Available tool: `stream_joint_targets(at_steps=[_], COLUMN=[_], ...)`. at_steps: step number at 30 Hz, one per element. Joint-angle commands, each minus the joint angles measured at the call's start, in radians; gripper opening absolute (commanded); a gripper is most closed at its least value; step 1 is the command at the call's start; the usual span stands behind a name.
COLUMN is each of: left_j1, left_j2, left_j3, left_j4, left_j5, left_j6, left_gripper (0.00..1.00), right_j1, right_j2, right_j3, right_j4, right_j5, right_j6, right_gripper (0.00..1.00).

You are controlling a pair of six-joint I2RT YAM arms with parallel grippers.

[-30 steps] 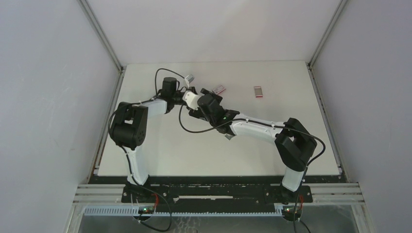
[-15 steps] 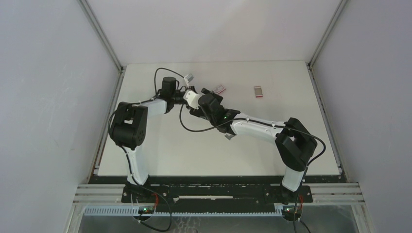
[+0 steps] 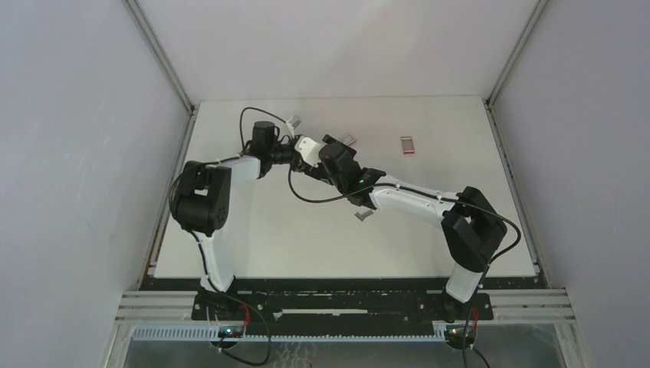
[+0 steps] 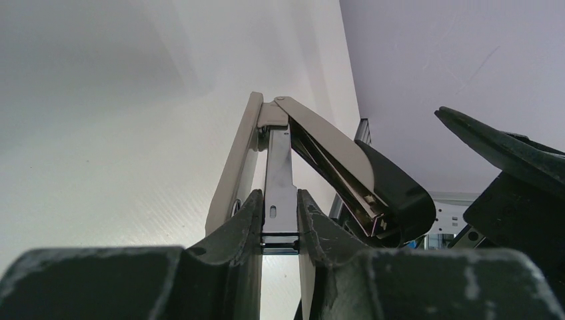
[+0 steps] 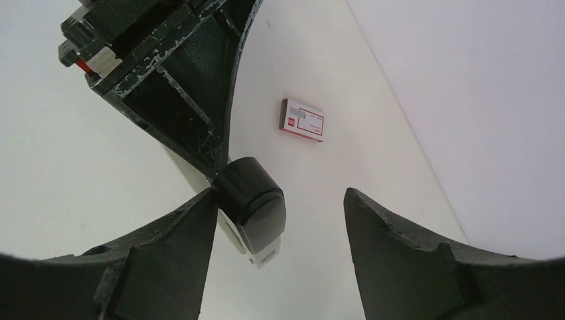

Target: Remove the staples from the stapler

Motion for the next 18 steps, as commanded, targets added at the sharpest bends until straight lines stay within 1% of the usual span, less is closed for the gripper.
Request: stream_joint_targets(at_steps=[1,7,18], left_j1=[0.007,0.034,0.051], left_j2=[-0.032,-0.054,-0.062], left_j3=[-0.002,-0.007,-0.018], left_j4=[0.004,0.023,0.102], left_j5=[0.075,0.084,0.117], left_j6=[0.027,0.014,-0.036], left_gripper=[0.0,0.0,0.0], right_j1=[-0.049,-0.094,-0.214], right_j2=[-0.054,-0.085,-0.123], right_j3=[0.027,0.004,-0.012], right_j4=[0.077,0.07,0.007], right_j5=[0.113,0.111,0.018], right_j6=[0.002,0.032,0.14], right_gripper=[0.67,0.66,0.64])
